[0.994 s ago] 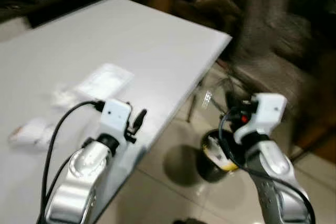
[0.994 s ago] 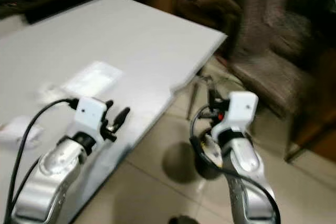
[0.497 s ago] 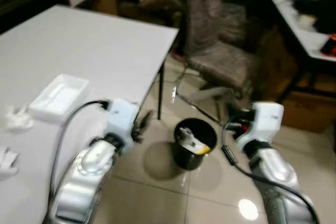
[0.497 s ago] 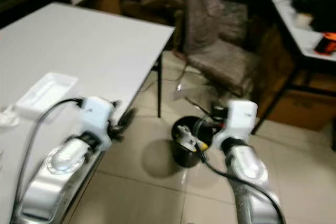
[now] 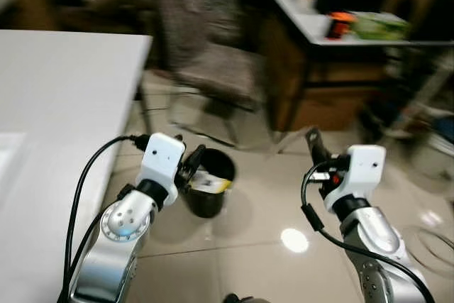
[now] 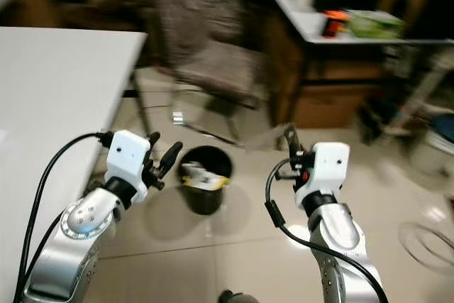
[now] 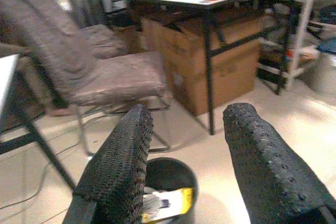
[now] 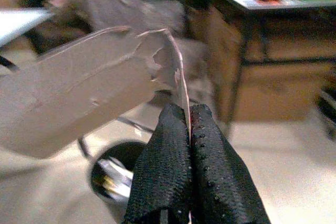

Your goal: Picking trash to rubbish bin

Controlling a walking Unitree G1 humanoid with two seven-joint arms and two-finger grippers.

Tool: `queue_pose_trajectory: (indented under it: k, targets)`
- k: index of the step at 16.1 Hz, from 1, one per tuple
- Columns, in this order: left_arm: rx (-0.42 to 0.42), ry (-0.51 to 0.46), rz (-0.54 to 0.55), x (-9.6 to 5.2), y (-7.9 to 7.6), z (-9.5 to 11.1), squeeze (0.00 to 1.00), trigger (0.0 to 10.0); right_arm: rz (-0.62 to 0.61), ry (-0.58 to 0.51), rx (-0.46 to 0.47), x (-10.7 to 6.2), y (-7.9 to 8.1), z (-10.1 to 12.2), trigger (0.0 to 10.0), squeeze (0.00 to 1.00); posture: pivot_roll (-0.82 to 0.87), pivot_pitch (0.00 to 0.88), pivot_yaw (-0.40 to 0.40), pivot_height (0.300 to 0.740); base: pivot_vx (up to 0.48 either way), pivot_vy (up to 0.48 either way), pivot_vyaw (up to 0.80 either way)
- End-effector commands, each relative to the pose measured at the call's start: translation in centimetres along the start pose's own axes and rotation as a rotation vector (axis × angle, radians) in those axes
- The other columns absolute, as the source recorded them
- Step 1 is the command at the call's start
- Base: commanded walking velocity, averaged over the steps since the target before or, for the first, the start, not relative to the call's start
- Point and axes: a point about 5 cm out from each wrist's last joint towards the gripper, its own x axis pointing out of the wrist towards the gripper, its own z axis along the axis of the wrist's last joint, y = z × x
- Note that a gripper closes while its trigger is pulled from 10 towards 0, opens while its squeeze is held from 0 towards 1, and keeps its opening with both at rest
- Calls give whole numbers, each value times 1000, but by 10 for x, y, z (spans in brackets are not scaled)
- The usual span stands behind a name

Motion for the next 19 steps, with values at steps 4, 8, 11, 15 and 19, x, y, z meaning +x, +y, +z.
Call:
queue_pose_trajectory:
  k: [4,8,11,15,19]
  targets:
    - [28,24,-8,-1,-1,-11,0,10000,-82,106,-81,5,-19,-24,10000,0,-46,69,-53,740,318,0,-181]
    - [37,41,-13,2,-4,-20,0,10000,-36,145,-94,13,-12,-31,10000,0,-47,74,-55,740,323,0,0]
    - [17,68,-4,1,-4,-29,0,10000,23,167,-101,20,-6,-37,10000,0,-42,75,-61,740,322,0,0]
    - [7,85,3,0,-3,-36,0,10000,53,176,-98,26,1,-42,10000,0,-34,78,-57,740,323,0,0]
    - [7,93,0,0,-2,-38,0,10000,58,175,-90,30,3,-43,10000,0,-32,95,-59,740,323,0,0]
